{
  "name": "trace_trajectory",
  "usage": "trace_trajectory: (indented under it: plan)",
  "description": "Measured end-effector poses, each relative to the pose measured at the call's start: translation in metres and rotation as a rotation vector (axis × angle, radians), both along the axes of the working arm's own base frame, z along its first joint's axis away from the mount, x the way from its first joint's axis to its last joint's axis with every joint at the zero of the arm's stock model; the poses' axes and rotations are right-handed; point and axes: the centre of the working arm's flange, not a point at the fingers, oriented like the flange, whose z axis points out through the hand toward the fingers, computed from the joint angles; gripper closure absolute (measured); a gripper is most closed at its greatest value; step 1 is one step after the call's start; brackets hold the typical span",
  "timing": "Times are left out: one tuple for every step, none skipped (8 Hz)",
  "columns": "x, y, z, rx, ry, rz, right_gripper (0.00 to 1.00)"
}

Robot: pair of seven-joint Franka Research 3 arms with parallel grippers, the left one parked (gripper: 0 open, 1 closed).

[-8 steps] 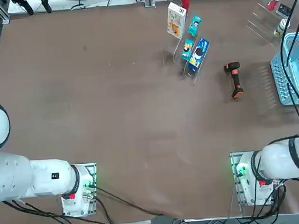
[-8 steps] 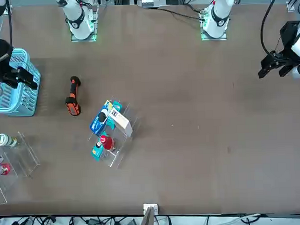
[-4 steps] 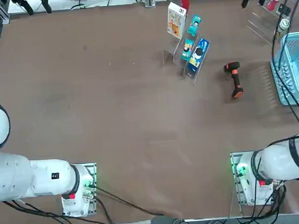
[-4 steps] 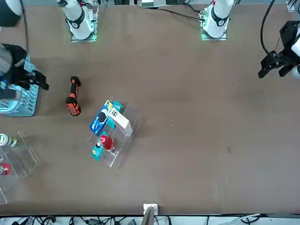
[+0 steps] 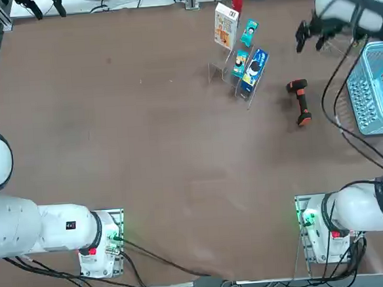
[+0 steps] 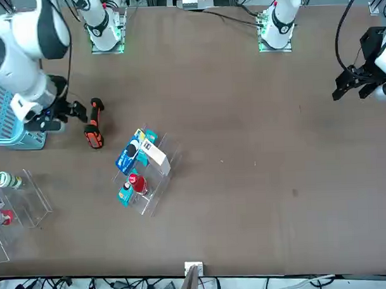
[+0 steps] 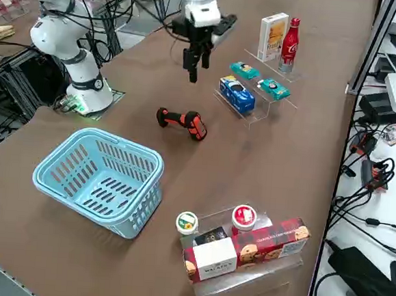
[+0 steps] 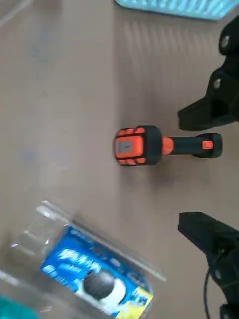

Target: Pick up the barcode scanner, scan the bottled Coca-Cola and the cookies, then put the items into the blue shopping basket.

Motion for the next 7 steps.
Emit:
trace_trajectory:
  plan:
    - [-0.025,-0.002,-0.012,0.003,0.000,-0.005,0.00]
    - [-0.045,-0.004,-0.017,0.007,-0.012,-0.006,0.00]
    - [-0.063,-0.007,-0.026,0.012,-0.038,-0.010,0.00]
    - [-0.077,-0.013,-0.040,0.017,-0.067,-0.020,0.00]
    - [-0.088,-0.020,-0.059,0.020,-0.096,-0.035,0.00]
    - [-0.098,-0.026,-0.077,0.022,-0.122,-0.049,0.00]
    - [-0.103,-0.033,-0.091,0.021,-0.135,-0.065,0.00]
